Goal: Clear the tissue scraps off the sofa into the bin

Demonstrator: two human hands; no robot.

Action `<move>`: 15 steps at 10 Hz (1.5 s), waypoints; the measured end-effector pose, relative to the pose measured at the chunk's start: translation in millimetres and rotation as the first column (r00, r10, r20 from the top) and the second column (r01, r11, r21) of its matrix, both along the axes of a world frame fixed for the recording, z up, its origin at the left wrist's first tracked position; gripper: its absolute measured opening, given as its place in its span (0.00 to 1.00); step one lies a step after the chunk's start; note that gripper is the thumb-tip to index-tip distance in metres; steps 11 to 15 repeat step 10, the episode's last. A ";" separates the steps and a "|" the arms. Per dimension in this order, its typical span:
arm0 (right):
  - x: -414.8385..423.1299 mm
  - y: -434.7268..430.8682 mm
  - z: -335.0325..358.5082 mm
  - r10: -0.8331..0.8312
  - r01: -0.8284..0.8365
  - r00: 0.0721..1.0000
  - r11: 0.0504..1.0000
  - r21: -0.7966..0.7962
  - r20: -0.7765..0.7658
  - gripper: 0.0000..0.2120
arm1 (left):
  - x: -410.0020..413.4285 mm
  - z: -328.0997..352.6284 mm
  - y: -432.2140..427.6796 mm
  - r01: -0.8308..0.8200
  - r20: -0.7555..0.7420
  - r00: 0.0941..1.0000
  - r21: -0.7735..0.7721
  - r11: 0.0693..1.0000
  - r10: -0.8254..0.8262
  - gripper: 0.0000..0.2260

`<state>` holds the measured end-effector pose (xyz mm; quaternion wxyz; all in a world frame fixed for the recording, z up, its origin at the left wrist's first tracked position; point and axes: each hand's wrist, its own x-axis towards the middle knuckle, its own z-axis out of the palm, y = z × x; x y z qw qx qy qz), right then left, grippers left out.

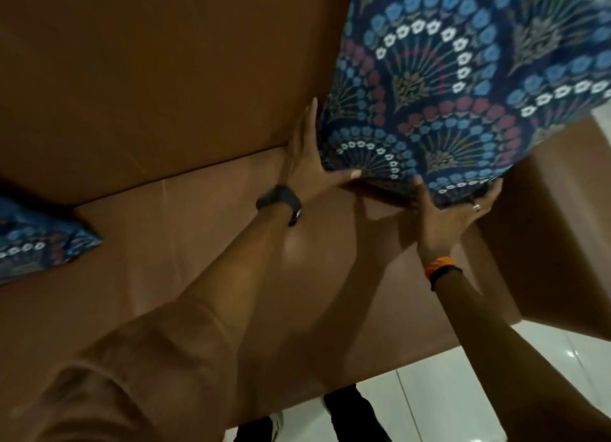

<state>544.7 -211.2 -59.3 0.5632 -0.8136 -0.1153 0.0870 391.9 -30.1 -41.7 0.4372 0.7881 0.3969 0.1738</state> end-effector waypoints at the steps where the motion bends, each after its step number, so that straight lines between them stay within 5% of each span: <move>1: 46.8 2.5 11.2 0.184 -0.174 0.971 0.982 0.076 -0.155 0.59 | 46.8 28.3 26.8 0.022 0.121 0.993 -0.267 0.963 0.011 0.63; 2: 54.1 -1.2 21.2 0.333 -0.333 0.931 0.943 0.028 -0.148 0.44 | 47.4 27.3 20.1 -0.003 0.113 0.993 -0.272 0.962 0.035 0.62; 3: 48.7 5.6 31.6 0.445 -0.438 0.886 0.896 0.076 -0.131 0.44 | 16.5 23.8 -1.6 -0.163 0.131 0.974 -0.172 0.971 0.187 0.61; 4: 33.4 30.8 43.2 0.595 -0.594 0.800 0.803 0.041 -0.071 0.30 | -33.5 21.9 -24.2 -0.357 0.215 0.899 -0.148 0.923 0.382 0.57; 6: 15.7 92.9 23.7 0.757 -0.755 0.638 0.651 0.081 -0.138 0.30 | -75.2 9.8 -4.6 -0.463 0.064 0.872 -0.217 0.859 0.486 0.56; 8: 18.4 91.6 21.8 0.768 -0.783 0.619 0.620 -0.048 -0.167 0.23 | -75.8 5.1 -18.8 -0.506 0.103 0.834 -0.247 0.826 0.541 0.58; 9: 10.1 89.4 33.2 0.737 -0.752 0.655 0.656 -0.061 -0.167 0.32 | -84.4 5.7 -22.2 -0.500 0.084 0.844 -0.237 0.833 0.530 0.59; 10: -23.4 56.1 60.2 0.629 -0.652 0.758 0.738 -0.174 -0.172 0.54 | -99.3 15.3 -29.3 -0.535 -0.072 0.844 -0.039 0.844 0.532 0.57; 15: -23.4 56.1 60.2 0.629 -0.652 0.758 0.738 -0.174 -0.172 0.54 | -99.3 15.3 -29.3 -0.535 -0.072 0.844 -0.039 0.844 0.532 0.57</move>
